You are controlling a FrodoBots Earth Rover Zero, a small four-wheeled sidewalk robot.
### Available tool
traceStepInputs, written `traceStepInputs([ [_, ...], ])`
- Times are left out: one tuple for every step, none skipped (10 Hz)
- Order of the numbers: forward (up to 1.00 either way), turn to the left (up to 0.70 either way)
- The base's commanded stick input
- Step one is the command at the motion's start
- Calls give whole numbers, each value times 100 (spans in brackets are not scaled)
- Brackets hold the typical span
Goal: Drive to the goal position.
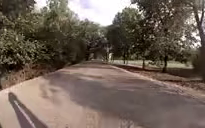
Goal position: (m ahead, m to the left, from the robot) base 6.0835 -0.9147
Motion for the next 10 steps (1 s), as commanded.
traceStepInputs([
  [70, 0],
  [70, 0],
  [70, 0],
  [70, 0],
  [70, -27],
  [70, -35],
  [70, -35],
  [70, -11],
  [70, 0],
  [70, 0],
])
